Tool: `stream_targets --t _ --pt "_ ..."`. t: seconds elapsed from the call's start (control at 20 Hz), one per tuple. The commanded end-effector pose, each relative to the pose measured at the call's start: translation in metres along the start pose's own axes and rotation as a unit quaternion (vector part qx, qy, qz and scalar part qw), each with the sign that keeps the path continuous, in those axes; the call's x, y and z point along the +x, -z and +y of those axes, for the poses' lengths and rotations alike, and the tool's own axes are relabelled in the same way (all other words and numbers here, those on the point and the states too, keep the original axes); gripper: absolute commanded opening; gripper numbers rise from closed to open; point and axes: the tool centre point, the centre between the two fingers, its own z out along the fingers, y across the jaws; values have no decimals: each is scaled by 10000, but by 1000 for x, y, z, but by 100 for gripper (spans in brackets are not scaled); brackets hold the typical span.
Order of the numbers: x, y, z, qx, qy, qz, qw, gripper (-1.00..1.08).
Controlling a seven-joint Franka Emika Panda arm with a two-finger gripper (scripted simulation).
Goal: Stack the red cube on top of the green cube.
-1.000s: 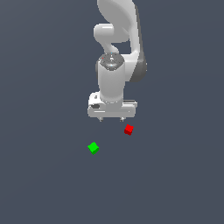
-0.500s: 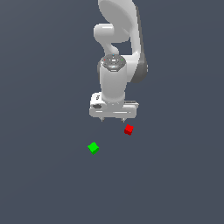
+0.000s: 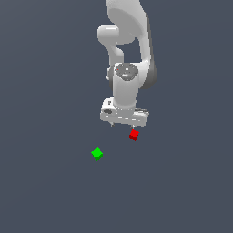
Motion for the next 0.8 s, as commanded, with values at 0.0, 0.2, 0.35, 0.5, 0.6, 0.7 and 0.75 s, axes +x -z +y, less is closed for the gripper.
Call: stream_targets --t 0.0,0.2,0.35,0.5,0.6,0.7,0.75 --pt "-5 -9 -9 -1 -226 -8 9997 100" --pt "-13 -25 -25 -3 -614 -21 9981 100" --pt "-17 -36 -37 -4 -876 -29 9962 100" --pt "-20 -44 -47 -4 -1095 -36 9940 100" --pt "-21 -49 -52 -4 -1217 -40 9926 100" --pt "-22 -54 -57 -3 -1319 -43 9913 100" --pt "-23 -55 -59 -3 -1363 -45 9907 100"
